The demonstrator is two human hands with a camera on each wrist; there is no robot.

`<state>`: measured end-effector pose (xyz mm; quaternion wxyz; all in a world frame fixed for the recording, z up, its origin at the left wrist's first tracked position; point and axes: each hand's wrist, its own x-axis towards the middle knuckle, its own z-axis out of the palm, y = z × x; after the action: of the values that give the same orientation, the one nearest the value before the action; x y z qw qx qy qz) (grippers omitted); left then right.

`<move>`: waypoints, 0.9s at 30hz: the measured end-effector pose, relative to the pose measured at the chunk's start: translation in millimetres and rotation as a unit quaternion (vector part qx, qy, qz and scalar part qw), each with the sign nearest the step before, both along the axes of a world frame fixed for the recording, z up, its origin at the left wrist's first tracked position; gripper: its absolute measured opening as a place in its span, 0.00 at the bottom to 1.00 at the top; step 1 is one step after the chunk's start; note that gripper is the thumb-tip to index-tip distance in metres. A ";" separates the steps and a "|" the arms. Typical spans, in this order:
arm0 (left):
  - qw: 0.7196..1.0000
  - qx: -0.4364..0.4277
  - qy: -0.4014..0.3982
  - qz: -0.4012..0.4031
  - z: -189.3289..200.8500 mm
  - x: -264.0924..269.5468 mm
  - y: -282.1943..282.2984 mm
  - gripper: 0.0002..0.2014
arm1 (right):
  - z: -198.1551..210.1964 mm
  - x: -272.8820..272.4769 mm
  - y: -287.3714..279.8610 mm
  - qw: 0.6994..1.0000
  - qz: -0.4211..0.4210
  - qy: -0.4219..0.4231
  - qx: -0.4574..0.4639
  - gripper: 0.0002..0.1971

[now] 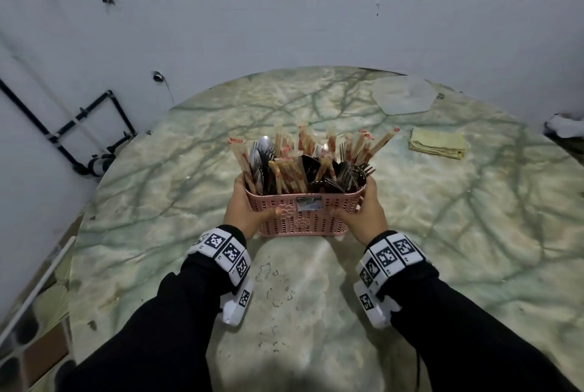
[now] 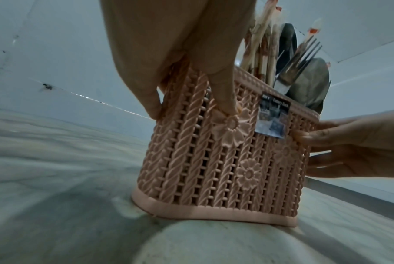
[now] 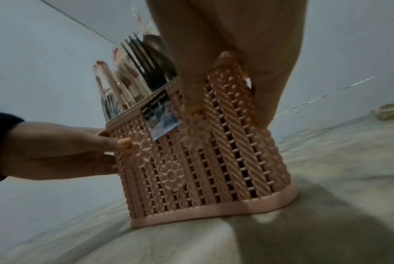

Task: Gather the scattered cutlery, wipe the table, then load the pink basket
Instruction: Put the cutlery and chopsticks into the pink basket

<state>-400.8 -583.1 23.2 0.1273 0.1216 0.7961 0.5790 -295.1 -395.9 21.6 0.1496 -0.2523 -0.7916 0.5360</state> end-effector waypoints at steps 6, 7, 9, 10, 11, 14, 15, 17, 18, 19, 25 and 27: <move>1.000 0.010 -0.004 -0.021 2.3 -22.2 27.6 0.36 | 2.9 -17.6 16.7 1.000 -0.023 -0.003 0.006 0.39; 1.000 0.007 -0.004 -0.024 4.0 -27.4 33.8 0.35 | 3.3 -23.0 22.6 1.000 -0.026 -0.005 0.007 0.38; 0.999 -0.015 0.009 -0.037 5.3 -40.5 46.5 0.36 | 5.1 -35.2 35.2 1.000 -0.028 -0.009 0.010 0.37; 0.999 -0.019 0.009 -0.038 5.1 -48.1 52.5 0.37 | 5.6 -42.1 41.8 0.999 -0.028 -0.013 0.013 0.36; 0.999 -0.021 0.005 -0.037 4.6 -56.2 58.6 0.38 | 6.0 -49.4 48.0 0.999 -0.028 -0.021 0.018 0.34; 0.999 -0.038 0.010 -0.036 3.8 -78.9 77.2 0.37 | 3.7 -71.4 65.7 0.998 -0.038 -0.042 0.038 0.32; 0.998 -0.042 0.014 -0.038 2.2 -86.4 83.1 0.37 | 2.5 -78.7 71.5 0.997 -0.043 -0.047 0.043 0.31; 0.998 -0.039 0.020 -0.040 0.8 -97.6 92.1 0.39 | 1.7 -90.5 81.2 0.996 -0.047 -0.057 0.054 0.30; 0.998 -0.038 0.022 -0.040 -0.8 -103.2 96.2 0.38 | 1.8 -95.7 85.6 0.995 -0.045 -0.061 0.059 0.30; 0.998 -0.038 0.023 -0.038 -2.0 -107.5 100.0 0.38 | 1.9 -100.3 89.8 0.995 -0.043 -0.064 0.063 0.30; 0.998 -0.028 0.024 -0.045 -2.3 -120.8 110.8 0.36 | -3.4 -113.9 101.2 0.994 -0.049 -0.061 0.071 0.30; 0.998 -0.037 0.028 -0.044 -2.9 -121.9 111.3 0.36 | -4.9 -113.5 100.6 0.995 -0.052 -0.059 0.066 0.29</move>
<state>-522.7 -471.8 20.3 0.1343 0.1678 0.8144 0.5390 -408.5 -295.3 16.7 0.1466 -0.3142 -0.8183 0.4585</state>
